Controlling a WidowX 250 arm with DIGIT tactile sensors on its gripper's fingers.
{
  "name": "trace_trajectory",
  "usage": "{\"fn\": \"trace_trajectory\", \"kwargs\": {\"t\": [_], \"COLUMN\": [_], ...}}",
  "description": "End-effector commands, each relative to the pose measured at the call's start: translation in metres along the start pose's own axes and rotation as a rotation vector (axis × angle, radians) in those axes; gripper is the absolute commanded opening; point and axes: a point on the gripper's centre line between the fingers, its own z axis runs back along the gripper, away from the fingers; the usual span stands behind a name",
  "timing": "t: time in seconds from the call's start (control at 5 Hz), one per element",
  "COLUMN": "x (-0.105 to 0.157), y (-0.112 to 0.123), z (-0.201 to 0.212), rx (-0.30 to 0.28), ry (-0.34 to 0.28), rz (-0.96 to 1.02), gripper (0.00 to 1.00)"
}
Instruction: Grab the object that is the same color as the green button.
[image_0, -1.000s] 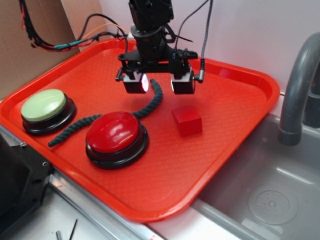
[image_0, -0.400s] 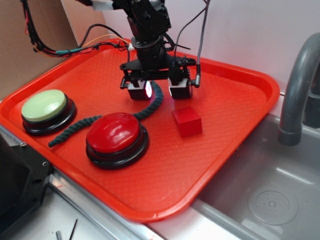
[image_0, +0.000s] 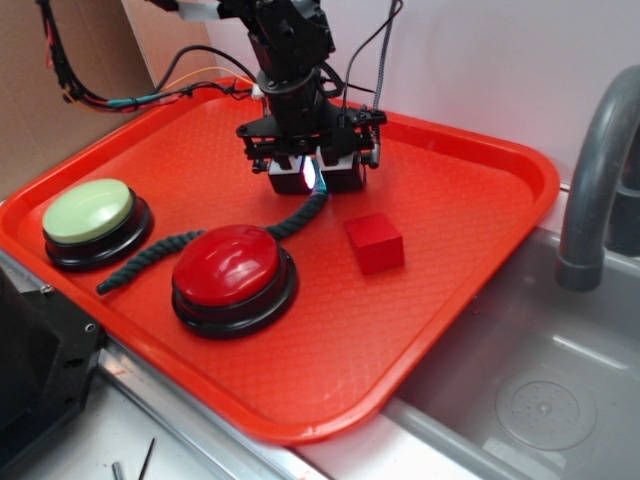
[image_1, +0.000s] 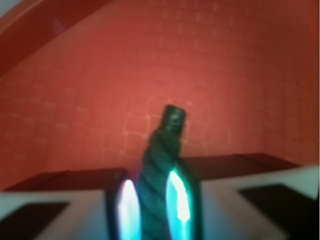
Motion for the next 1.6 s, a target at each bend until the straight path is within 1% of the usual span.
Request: {"fn": "trace_trajectory", "kwargs": {"t": [0.0, 0.2, 0.4, 0.6, 0.8, 1.0, 1.2, 1.4], "x": [0.018, 0.028, 0.027, 0.026, 0.028, 0.028, 0.030, 0.030], "y": [-0.002, -0.006, -0.011, -0.007, 0.003, 0.014, 0.025, 0.017], "z": [0.056, 0.096, 0.142, 0.183, 0.214, 0.239, 0.251, 0.239], "rx": [0.000, 0.021, 0.075, 0.046, 0.021, -0.001, -0.043, 0.012], "ry": [0.001, 0.066, 0.082, 0.097, 0.104, 0.101, 0.092, 0.119], "rz": [-0.210, -0.406, -0.506, -0.563, -0.572, -0.554, -0.532, -0.533], "gripper": [0.00, 0.00, 0.00, 0.00, 0.00, 0.00, 0.00, 0.00]}}
